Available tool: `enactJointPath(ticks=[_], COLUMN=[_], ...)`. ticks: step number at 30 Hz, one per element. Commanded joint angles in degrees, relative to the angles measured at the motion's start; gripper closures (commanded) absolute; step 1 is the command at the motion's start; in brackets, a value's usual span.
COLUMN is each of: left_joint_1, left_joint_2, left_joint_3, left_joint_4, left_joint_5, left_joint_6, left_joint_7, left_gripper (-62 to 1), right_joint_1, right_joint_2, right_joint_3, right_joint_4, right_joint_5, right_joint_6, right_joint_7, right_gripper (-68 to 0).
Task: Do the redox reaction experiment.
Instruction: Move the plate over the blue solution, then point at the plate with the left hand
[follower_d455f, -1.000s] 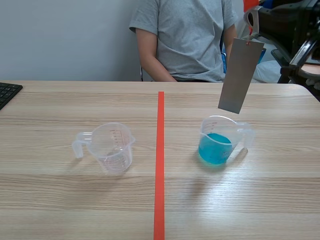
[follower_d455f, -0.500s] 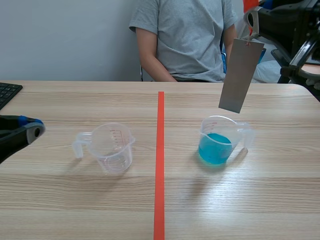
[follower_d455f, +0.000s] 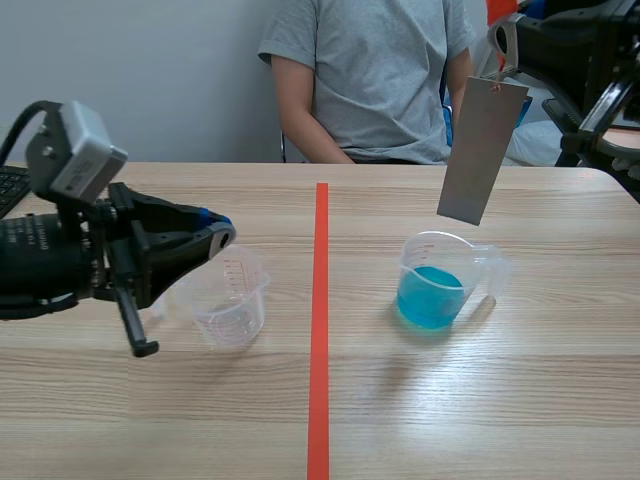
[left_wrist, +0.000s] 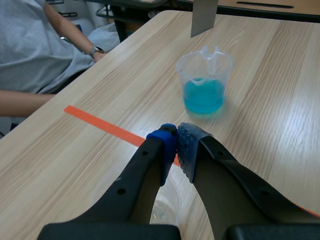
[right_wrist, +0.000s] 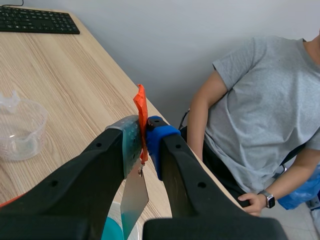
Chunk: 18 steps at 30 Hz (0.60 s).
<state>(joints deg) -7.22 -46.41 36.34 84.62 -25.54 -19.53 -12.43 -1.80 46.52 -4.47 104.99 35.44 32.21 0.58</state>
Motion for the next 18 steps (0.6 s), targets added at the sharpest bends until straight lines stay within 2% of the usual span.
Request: enactJointPath(ticks=[1, 18], left_joint_1=[-2.2, -22.6], left_joint_2=[1.5, 16.8], left_joint_3=[0.7, 18.9], left_joint_4=[-1.0, -20.2], left_joint_5=[-0.5, -0.6], left_joint_6=[0.1, 1.0], left_joint_7=[0.0, 0.7], left_gripper=[-4.6, -4.6], right_joint_1=[0.7, 0.7], right_joint_2=[0.8, 0.8], right_joint_3=[0.5, 0.5], right_joint_4=[0.5, 0.5], right_joint_5=[0.8, 0.8], right_joint_6=[-0.4, -0.4], right_joint_7=[0.8, 0.8], right_gripper=[-1.1, -1.1])
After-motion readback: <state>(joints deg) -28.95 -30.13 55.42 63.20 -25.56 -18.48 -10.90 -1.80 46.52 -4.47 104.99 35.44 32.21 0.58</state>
